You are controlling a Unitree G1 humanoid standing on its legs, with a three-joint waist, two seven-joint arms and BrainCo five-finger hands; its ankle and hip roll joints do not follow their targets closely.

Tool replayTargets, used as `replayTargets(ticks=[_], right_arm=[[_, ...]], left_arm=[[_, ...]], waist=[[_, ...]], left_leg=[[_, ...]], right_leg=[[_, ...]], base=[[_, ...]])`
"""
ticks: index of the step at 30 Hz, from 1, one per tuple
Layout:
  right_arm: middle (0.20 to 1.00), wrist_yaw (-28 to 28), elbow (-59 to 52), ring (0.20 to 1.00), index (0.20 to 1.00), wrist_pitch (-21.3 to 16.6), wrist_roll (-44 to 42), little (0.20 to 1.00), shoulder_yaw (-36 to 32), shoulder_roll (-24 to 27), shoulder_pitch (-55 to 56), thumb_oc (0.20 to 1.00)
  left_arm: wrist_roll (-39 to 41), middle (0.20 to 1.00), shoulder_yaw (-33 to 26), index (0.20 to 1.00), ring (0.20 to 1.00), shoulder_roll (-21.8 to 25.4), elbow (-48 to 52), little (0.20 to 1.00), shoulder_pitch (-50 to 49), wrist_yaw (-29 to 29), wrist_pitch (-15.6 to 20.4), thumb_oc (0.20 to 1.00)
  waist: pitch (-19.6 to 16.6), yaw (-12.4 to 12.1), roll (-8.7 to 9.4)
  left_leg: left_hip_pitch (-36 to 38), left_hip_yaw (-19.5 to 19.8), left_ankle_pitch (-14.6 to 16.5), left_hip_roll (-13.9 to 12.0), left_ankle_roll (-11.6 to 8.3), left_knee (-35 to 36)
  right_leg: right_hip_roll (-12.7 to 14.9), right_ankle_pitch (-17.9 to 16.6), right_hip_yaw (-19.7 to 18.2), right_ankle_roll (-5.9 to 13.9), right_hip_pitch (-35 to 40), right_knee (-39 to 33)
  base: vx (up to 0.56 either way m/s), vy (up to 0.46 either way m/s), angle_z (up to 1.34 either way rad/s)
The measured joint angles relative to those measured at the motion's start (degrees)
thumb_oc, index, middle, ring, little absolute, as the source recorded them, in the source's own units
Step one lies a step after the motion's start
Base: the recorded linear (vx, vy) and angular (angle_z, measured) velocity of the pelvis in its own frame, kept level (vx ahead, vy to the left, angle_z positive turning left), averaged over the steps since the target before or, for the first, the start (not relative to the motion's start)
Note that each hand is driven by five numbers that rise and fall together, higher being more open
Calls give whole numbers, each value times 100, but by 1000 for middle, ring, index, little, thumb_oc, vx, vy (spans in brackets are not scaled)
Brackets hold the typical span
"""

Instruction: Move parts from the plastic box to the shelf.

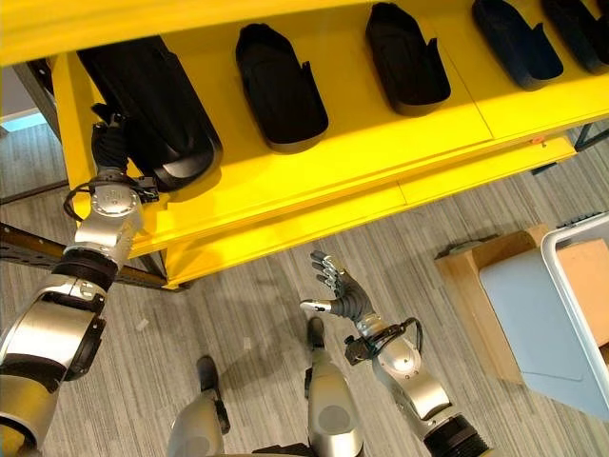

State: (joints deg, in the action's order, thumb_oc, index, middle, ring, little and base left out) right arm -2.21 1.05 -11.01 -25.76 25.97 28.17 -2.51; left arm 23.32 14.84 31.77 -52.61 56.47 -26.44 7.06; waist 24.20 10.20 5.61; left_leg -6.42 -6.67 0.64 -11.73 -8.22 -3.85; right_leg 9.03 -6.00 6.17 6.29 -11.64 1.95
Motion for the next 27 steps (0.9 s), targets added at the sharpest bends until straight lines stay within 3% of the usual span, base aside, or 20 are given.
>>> replayTargets(ticks=[11,21,27], right_arm=[[1000,9,-2,1000,1000,-74,-69,1000,23,3,8,1000],[1000,6,-3,1000,1000,-78,-218,1000,78,9,-5,1000],[1000,-12,-16,1000,1000,-146,-224,1000,125,17,10,1000]], left_arm=[[315,200,148,200,200,124,-952,200,735,159,-73,200],[292,200,323,200,200,348,-1188,200,972,169,-145,200],[-269,200,683,200,200,768,-1234,200,1247,247,-283,200]], waist=[[201,47,71],[247,119,122],[250,113,120]], left_leg=[[-477,136,10,-20,-29,-283],[-785,190,19,-26,-34,-470],[-1154,247,20,-25,-33,-628]], right_leg=[[11,30,52,-35,-401,261],[14,36,45,-55,-665,401],[16,8,43,-94,-994,502]], base=[[-9,-1,4],[2,2,1],[18,21,1]])
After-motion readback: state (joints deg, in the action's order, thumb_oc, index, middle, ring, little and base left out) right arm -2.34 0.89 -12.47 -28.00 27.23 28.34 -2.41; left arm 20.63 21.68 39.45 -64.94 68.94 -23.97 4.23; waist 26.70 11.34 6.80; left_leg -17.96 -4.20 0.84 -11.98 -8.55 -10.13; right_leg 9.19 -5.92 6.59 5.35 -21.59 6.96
